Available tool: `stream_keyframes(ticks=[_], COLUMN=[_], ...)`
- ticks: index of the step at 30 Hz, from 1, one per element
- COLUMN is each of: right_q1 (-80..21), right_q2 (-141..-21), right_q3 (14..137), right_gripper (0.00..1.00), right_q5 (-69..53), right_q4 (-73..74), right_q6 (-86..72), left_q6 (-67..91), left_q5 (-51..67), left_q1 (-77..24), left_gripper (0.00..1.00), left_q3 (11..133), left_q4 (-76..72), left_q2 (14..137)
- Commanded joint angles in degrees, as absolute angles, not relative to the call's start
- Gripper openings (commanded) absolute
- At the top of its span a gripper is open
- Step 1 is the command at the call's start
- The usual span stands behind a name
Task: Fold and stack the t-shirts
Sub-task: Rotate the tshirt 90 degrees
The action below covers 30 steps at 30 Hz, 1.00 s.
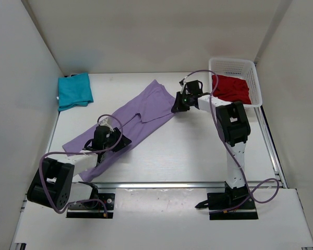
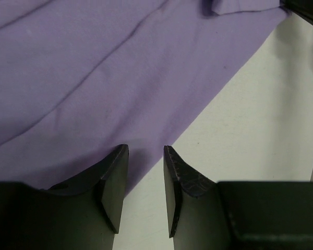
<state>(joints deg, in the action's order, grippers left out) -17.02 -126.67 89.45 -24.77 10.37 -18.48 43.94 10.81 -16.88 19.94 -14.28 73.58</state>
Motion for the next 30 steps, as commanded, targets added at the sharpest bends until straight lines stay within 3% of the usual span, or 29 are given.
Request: stream_keyframes(ticks=[1,19,24,30], right_q1=[-15.04,-12.57,-13.8,-16.6], right_q2=[-123.22,-128.66,-126.3,-119.28], right_q3=[90.79,100.01,99.23,95.82], right_gripper=[0.01,0.01,0.18,0.22], right_q5=[-23.64,-23.03,-19.78,-15.47], right_q4=[10.28,16.87,17.93,20.13], right_q6=[-18.28,-16.53,-15.38,-16.43], left_q6=[43.42,43.59,43.15,43.15], left_q5=[11.95,12.3,13.01,13.45], left_q1=[-15.82,-15.64,-14.42,-13.71], left_gripper=[0.44,0.44,0.44,0.45], left_q3=[18.98,17.32,17.31,20.12], left_q4=[-15.56,-15.21,-13.11,-7.74], left_q2=[71.46,71.46,68.3,60.04])
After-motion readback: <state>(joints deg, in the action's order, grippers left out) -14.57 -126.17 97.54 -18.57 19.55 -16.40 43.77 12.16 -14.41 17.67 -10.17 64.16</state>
